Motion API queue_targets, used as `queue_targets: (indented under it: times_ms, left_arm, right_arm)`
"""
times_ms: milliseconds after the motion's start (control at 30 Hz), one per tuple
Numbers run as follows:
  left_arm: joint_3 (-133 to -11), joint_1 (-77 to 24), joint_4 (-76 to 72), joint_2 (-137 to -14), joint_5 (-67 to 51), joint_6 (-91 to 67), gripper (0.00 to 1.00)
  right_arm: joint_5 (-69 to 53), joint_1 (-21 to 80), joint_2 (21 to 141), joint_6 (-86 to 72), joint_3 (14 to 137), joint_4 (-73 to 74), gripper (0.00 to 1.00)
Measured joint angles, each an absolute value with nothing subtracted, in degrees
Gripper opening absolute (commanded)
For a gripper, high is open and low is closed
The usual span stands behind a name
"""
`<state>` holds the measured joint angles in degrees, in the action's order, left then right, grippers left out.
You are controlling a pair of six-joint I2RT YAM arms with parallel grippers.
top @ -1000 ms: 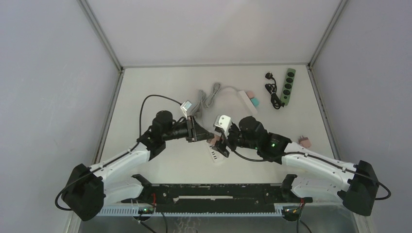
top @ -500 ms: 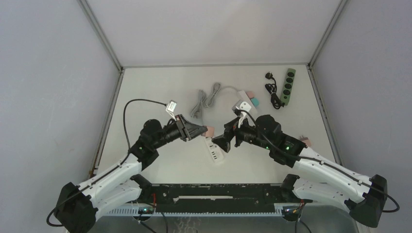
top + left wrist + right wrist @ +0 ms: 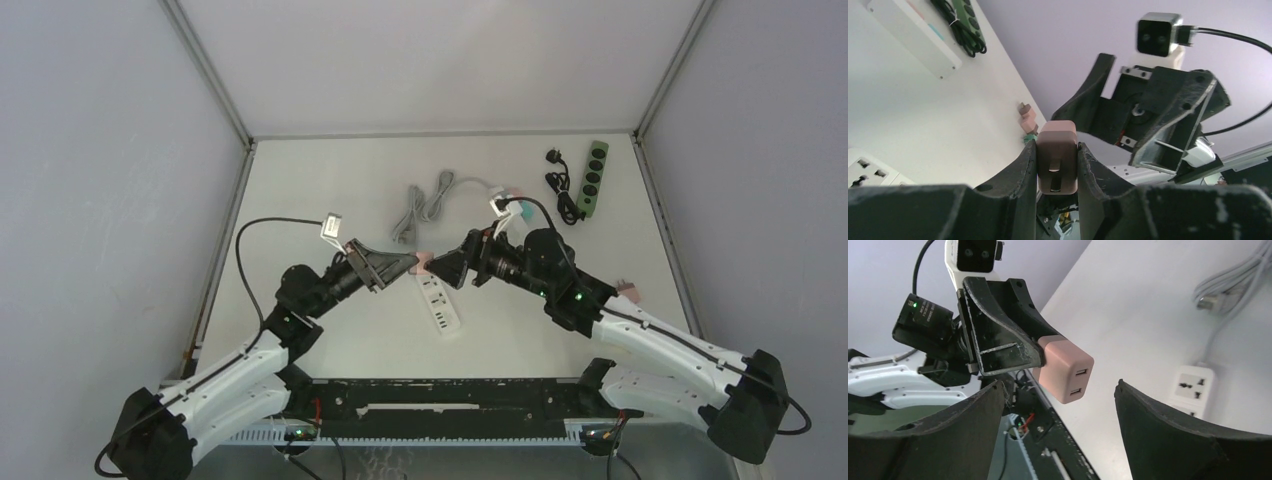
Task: Insert the plug
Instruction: Adjust the plug.
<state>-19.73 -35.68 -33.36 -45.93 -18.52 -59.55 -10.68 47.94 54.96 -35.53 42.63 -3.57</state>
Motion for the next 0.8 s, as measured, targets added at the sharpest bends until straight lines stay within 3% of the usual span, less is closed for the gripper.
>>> queue_targets:
  times_ms: [567, 800]
  left_arm:
    - [-17.3, -36.75, -45.28, -43.77, -17.54, -64.71, 0.0]
    - [-16.6, -37.17, -47.99, -43.86, -17.52, -66.04, 0.0]
  right_arm:
    - [-19.55, 46.87, 60.49, -45.12, 41.71, -15.35, 0.64]
    - [-23.16, 45.84, 60.9, -47.0, 40.99, -20.16, 0.59]
